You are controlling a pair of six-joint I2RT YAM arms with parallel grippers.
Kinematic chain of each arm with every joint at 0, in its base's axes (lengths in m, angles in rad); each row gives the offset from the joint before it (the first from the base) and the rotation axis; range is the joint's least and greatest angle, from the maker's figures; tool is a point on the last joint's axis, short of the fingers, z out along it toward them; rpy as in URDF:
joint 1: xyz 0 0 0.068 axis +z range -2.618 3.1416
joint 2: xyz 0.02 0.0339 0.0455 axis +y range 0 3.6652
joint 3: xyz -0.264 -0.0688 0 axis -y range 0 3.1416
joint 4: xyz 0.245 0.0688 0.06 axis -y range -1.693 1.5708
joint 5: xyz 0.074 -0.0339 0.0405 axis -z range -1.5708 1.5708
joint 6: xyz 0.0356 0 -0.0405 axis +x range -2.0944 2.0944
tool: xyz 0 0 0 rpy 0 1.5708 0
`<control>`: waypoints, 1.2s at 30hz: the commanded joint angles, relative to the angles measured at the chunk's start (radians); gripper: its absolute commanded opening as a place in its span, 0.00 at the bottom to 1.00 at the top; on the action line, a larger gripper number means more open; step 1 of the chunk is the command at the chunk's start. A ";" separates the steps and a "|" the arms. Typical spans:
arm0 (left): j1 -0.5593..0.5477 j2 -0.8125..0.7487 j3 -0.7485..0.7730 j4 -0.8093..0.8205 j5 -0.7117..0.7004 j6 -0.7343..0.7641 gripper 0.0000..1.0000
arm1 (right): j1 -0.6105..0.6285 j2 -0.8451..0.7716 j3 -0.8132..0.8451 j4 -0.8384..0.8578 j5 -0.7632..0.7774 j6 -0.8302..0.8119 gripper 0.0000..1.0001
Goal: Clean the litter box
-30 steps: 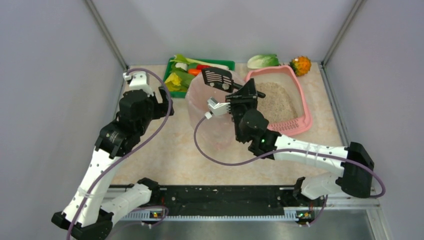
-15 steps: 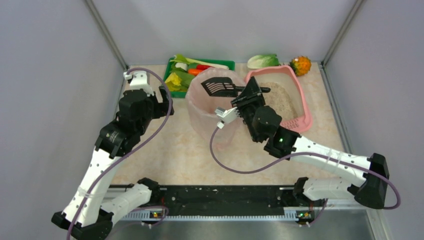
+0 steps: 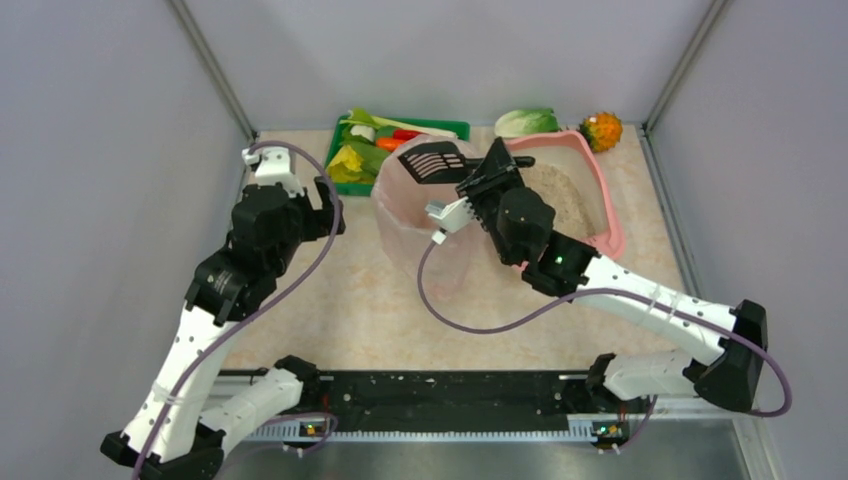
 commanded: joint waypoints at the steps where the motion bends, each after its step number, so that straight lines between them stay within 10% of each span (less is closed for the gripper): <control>1: 0.004 -0.024 0.013 0.059 0.019 0.004 0.94 | -0.005 0.010 0.139 -0.108 0.037 0.205 0.00; 16: 0.003 0.071 0.167 0.277 0.539 -0.058 0.93 | -0.005 0.074 0.589 -0.970 -0.208 1.153 0.00; 26: 0.003 0.135 0.200 0.419 0.848 -0.265 0.91 | -0.011 0.034 0.613 -1.115 -0.387 1.314 0.00; 36: 0.004 0.195 0.173 0.317 0.916 -0.310 0.68 | -0.011 -0.017 0.592 -1.113 -0.517 1.331 0.00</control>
